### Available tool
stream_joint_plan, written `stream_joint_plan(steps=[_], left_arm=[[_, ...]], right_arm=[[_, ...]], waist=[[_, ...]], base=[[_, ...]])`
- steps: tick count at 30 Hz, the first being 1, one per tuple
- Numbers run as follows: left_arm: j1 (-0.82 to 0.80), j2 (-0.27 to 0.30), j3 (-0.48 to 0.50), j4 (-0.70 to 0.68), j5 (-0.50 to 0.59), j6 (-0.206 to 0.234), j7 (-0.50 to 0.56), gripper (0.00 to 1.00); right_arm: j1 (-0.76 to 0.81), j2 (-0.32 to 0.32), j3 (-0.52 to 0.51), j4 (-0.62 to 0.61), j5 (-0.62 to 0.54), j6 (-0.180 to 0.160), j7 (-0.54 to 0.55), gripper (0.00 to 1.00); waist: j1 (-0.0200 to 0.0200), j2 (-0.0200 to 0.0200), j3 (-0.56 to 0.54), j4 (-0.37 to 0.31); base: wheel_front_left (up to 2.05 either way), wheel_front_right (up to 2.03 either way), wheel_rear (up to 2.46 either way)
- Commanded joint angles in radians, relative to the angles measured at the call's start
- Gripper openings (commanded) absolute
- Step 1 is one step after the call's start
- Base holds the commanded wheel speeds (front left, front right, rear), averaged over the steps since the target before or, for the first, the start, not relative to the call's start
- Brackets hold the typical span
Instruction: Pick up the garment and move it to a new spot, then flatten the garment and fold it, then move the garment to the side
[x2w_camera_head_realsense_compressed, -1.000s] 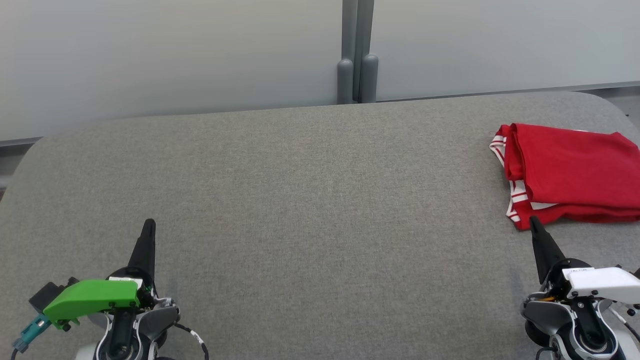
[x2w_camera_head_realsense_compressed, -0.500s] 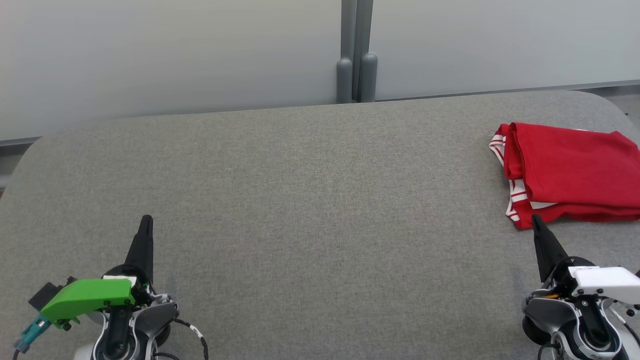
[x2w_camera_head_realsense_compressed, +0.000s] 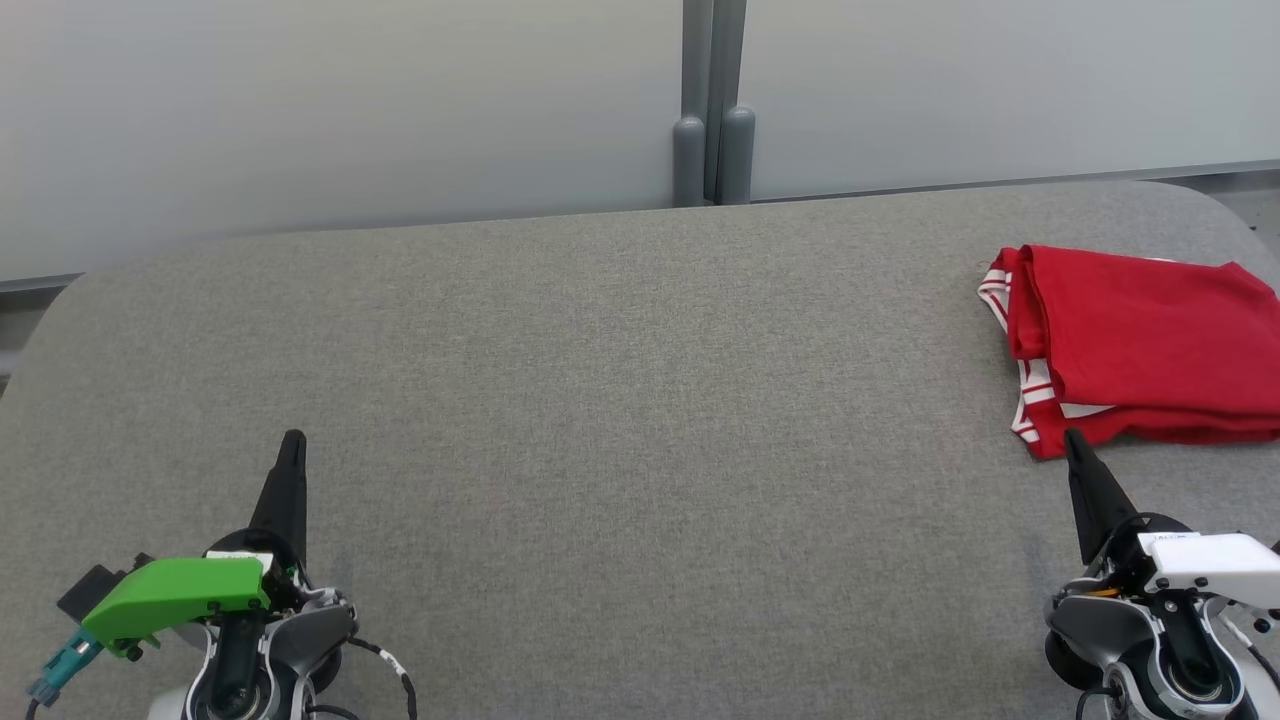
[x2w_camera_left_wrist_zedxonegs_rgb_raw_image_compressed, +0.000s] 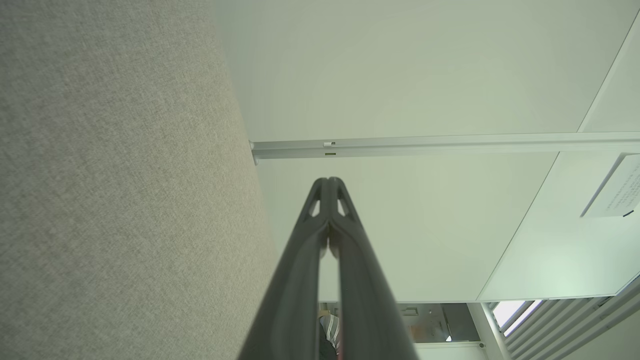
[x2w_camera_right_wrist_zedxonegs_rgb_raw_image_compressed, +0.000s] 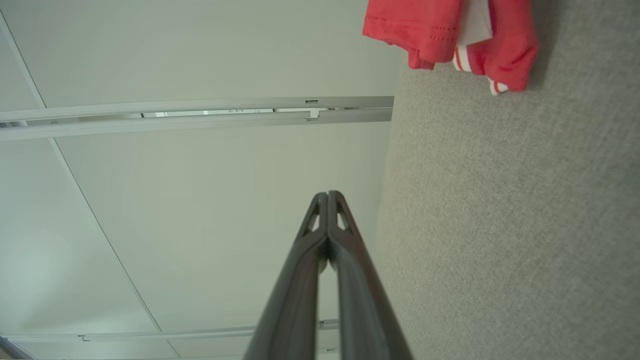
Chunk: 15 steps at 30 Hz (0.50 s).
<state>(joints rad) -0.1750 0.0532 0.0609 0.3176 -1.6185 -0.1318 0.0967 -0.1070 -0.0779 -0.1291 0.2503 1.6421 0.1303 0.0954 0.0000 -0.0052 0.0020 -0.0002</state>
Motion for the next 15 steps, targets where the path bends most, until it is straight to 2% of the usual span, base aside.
stream_joint_plan(steps=[1,15], left_arm=[[-0.013,-0.001,0.003,-0.001,-0.001,-0.003,0.004,0.00],[-0.013,-0.001,0.004,-0.001,0.001,-0.003,0.005,0.00]], right_arm=[[-0.007,-0.002,-0.003,0.001,-0.006,0.001,0.003,0.00],[-0.008,0.001,-0.006,0.001,-0.008,0.001,0.006,0.00]], waist=[[0.0000,0.0052,0.000,0.000],[0.0000,0.0052,0.000,0.000]], base=[[0.00,0.00,0.00],[0.00,0.00,0.00]])
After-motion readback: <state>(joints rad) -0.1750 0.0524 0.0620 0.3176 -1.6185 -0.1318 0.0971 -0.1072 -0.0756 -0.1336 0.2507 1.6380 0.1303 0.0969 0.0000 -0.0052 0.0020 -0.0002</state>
